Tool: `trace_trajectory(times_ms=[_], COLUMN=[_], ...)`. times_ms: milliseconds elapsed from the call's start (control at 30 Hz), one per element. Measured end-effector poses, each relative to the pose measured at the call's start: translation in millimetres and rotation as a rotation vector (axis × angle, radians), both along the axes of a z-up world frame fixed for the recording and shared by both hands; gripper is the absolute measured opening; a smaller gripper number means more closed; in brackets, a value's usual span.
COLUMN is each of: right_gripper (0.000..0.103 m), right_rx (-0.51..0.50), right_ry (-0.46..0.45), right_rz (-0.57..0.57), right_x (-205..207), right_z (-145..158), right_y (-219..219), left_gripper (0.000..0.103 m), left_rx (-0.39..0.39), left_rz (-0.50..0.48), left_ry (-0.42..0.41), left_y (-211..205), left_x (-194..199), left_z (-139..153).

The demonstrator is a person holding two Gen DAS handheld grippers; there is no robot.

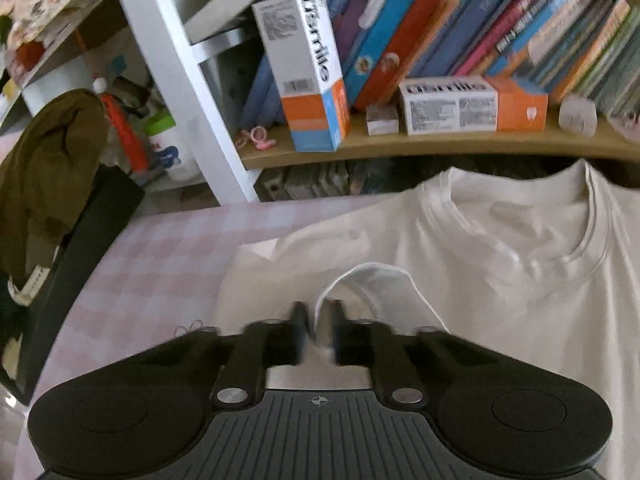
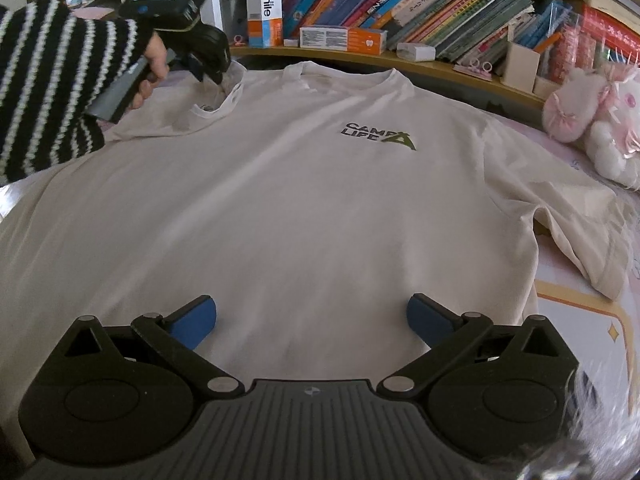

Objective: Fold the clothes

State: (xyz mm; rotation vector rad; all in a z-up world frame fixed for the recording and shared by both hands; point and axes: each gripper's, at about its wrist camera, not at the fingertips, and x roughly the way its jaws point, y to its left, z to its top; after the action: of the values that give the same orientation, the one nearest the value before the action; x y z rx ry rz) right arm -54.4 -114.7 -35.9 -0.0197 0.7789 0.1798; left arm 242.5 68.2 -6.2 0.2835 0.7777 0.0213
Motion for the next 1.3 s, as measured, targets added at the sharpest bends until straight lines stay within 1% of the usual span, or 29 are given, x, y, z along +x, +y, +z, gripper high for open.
trace_trajectory(times_ms=[67, 133, 167, 200, 233, 267, 300, 333, 367, 400, 433, 467, 500, 567, 667, 733, 867, 933, 1000, 1067, 1133, 1233, 1300], right_gripper=[0.103, 0.103, 0.103, 0.103, 0.103, 0.103, 0.103, 0.103, 0.103, 0.103, 0.103, 0.103, 0.103, 0.103, 0.103, 0.103, 0.103, 0.103, 0.103, 0.103, 0.103, 0.103, 0.103], right_rx=[0.008, 0.02, 0.028, 0.036, 0.041, 0.044, 0.042, 0.039, 0.036, 0.034, 0.034, 0.034, 0.034, 0.032, 0.031, 0.031, 0.018, 0.007, -0.003, -0.008, -0.011, -0.013, -0.013], right_ry=[-0.003, -0.009, -0.013, -0.017, -0.02, -0.021, -0.021, -0.021, -0.02, -0.019, -0.018, -0.018, -0.019, -0.02, -0.024, -0.028, -0.03, -0.03, -0.027, -0.026, -0.025, -0.023, -0.021], right_rz=[-0.002, -0.005, -0.009, -0.012, -0.017, -0.02, -0.021, -0.022, -0.02, -0.017, -0.014, -0.012, -0.012, -0.013, -0.012, -0.013, -0.013, -0.01, -0.01, -0.011, -0.01, -0.008, -0.006], right_x=[-0.4, -1.0, -1.6, -2.0, -2.1, -2.1, -1.9, -1.4, -0.7, -0.5, -0.6, -0.8, -0.9, -0.7, -0.4, -0.4, -0.3, -0.1, 0.3, 0.5, 0.4, 0.9, 0.9], right_z=[0.2, 0.4, 0.3, 0.3, 0.5, 0.8, 1.0, 1.3, 1.6, 1.8, 1.9, 2.0, 2.0, 1.7, 1.5, 1.2, 1.1, 1.2, 0.9, 1.0, 1.0, 1.2, 1.7], right_y=[-0.6, -1.4, -2.0, -2.5, -2.6, -2.5, -1.8, -1.2, -0.6, -0.6, -0.9, -1.3, -1.5, -1.4, -1.2, -1.2, 1.1, 2.7, 4.0, 4.5, 4.9, 4.7, 4.1], left_gripper=[0.0, 0.001, 0.003, 0.007, 0.01, 0.024, 0.038, 0.043, 0.045, 0.046, 0.048, 0.058, 0.068, 0.075, 0.075, 0.075, 0.074, 0.072, 0.06, 0.056, 0.054, 0.051, 0.04], left_rx=[0.006, -0.035, -0.043, -0.05, -0.049, -0.027, -0.04, -0.054, -0.074, -0.116, -0.164, -0.207, -0.224, -0.252, -0.207, -0.135, -0.067, -0.092, -0.109, -0.123, -0.132, -0.105, -0.071], left_rz=[-0.014, -0.043, -0.065, -0.087, -0.111, -0.135, -0.148, -0.162, -0.172, -0.174, -0.186, -0.204, -0.214, -0.233, -0.259, -0.272, -0.257, -0.235, -0.219, -0.212, -0.22, -0.25, -0.253], left_ry=[-0.063, -0.189, -0.232, -0.275, -0.296, -0.239, -0.174, -0.108, -0.048, -0.017, -0.005, -0.008, -0.021, -0.045, -0.048, -0.058, -0.063, -0.055, -0.053, -0.06, -0.071, -0.05, -0.019], left_y=[-3.2, -10.9, -15.1, -19.4, -25.0, -34.0, -36.7, -39.3, -41.0, -38.9, -35.0, -30.3, -25.6, -16.5, -8.4, -5.5, 9.6, 16.2, 18.4, 17.1, 12.6, -0.4, -8.9], left_x=[-9.7, -31.1, -38.7, -46.3, -50.9, -44.7, -38.3, -31.9, -26.7, -26.5, -29.9, -37.1, -46.3, -64.8, -94.0, -114.8, -145.8, -152.5, -153.4, -152.4, -150.7, -142.3, -134.1], left_z=[6.8, 19.6, 22.2, 24.7, 25.1, 18.2, 12.3, 6.5, 1.8, 1.7, 3.2, 6.6, 10.5, 17.4, 19.3, 16.4, 8.5, 8.6, 8.0, 8.8, 9.1, 2.0, -5.8])
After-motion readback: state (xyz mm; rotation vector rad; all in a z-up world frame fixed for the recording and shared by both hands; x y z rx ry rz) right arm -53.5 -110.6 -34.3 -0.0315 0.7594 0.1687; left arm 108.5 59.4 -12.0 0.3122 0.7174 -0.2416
